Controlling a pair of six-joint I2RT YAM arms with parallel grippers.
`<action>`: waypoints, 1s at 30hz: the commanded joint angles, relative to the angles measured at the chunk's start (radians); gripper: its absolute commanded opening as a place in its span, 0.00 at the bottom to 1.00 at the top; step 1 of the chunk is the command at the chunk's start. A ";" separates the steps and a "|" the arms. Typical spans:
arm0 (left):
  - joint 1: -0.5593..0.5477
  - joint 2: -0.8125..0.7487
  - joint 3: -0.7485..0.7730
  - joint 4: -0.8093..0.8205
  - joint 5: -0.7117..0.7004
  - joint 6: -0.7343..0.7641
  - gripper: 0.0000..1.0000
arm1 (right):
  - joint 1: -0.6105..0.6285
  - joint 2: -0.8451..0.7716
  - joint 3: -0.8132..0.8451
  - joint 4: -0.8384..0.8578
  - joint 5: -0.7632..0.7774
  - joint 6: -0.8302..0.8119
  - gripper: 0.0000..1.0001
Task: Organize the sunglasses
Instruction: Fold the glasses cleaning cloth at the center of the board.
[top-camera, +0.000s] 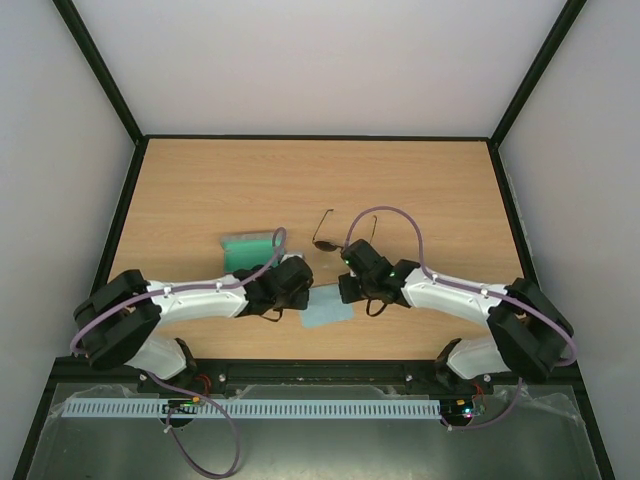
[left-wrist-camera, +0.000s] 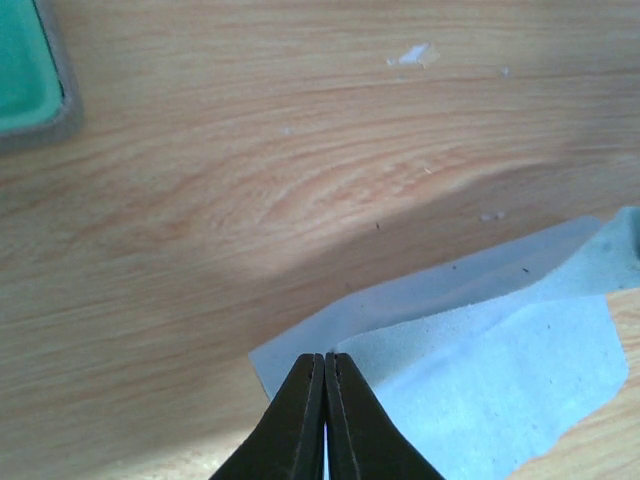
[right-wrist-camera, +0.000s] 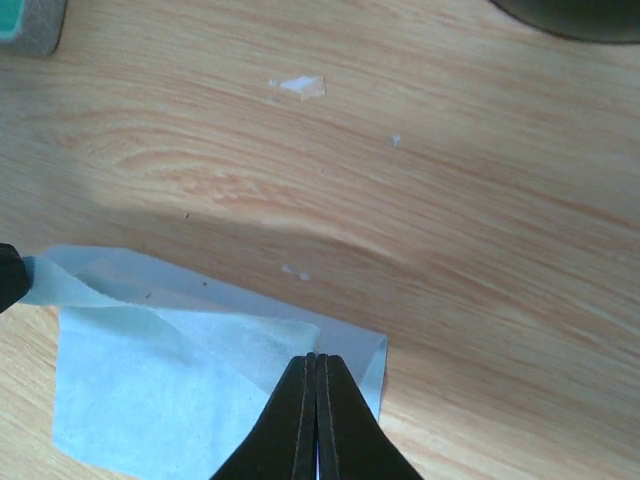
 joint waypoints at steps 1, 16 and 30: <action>-0.034 -0.031 -0.018 -0.021 -0.005 -0.034 0.02 | 0.022 -0.029 -0.033 -0.038 -0.009 0.035 0.01; -0.110 -0.056 -0.047 -0.039 0.008 -0.096 0.02 | 0.076 -0.077 -0.060 -0.106 0.064 0.065 0.02; -0.149 -0.055 -0.069 -0.028 0.018 -0.129 0.02 | 0.107 -0.093 -0.084 -0.113 0.086 0.086 0.01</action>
